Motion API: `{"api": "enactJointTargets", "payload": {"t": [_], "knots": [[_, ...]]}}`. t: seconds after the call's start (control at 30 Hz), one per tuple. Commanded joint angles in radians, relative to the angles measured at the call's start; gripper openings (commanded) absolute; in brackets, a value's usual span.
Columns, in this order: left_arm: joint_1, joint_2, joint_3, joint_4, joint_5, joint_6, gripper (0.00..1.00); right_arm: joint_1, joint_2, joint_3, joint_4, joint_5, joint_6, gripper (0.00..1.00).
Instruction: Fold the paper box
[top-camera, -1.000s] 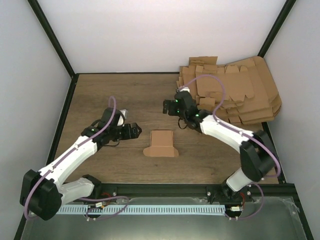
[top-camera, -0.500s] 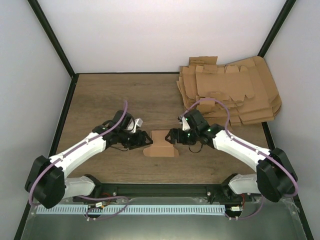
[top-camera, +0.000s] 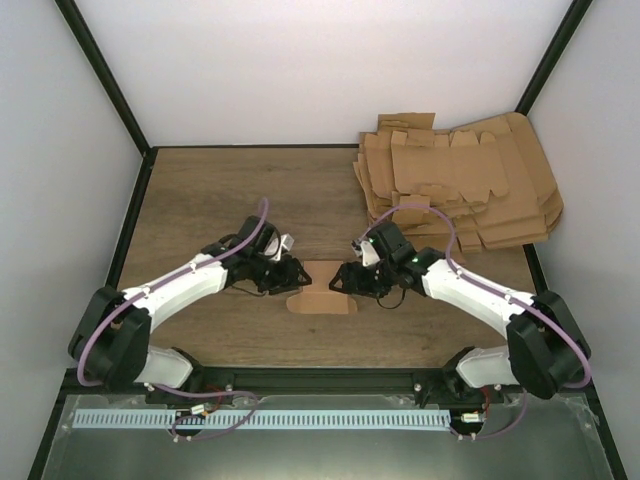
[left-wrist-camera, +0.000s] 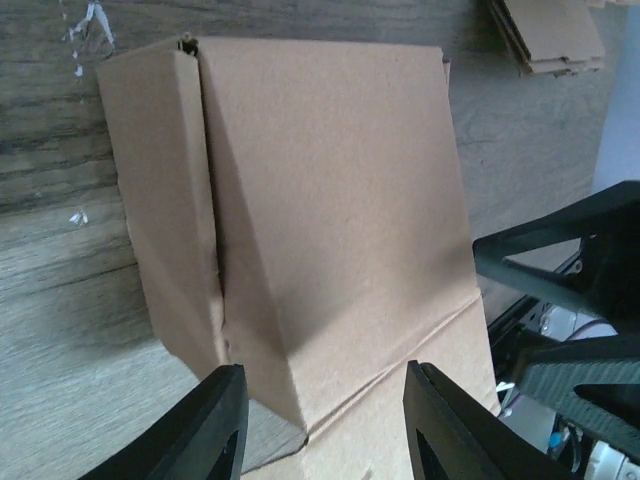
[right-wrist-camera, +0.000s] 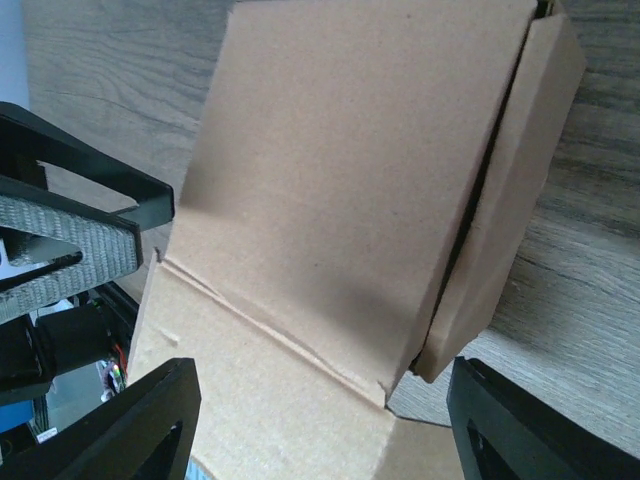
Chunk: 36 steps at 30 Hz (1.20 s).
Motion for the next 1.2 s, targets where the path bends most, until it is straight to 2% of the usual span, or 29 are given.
{"api": "enactJointTargets", "payload": {"t": [0.0,0.2,0.5,0.67,0.87,1.17], "knots": [[-0.005,0.026,0.039,0.042,0.031,0.002,0.43,-0.003,0.031,0.037,0.019,-0.016,0.011,0.70],[-0.005,0.054,0.041,0.044,0.062,0.002,0.41,-0.003,0.052,0.037,0.045,-0.042,0.016,0.58],[-0.006,0.085,0.013,0.054,0.060,0.021,0.39,-0.003,0.064,0.030,0.070,-0.054,0.027,0.57],[-0.008,0.095,0.009,0.106,0.116,0.012,0.29,-0.003,0.071,0.024,0.097,-0.082,0.045,0.53],[-0.012,0.110,-0.005,0.144,0.129,-0.013,0.27,-0.003,0.054,0.008,0.105,-0.079,0.060,0.50],[-0.024,0.117,-0.073,0.165,0.062,0.031,0.26,-0.003,0.055,-0.008,0.079,0.017,0.032,0.48]]}}
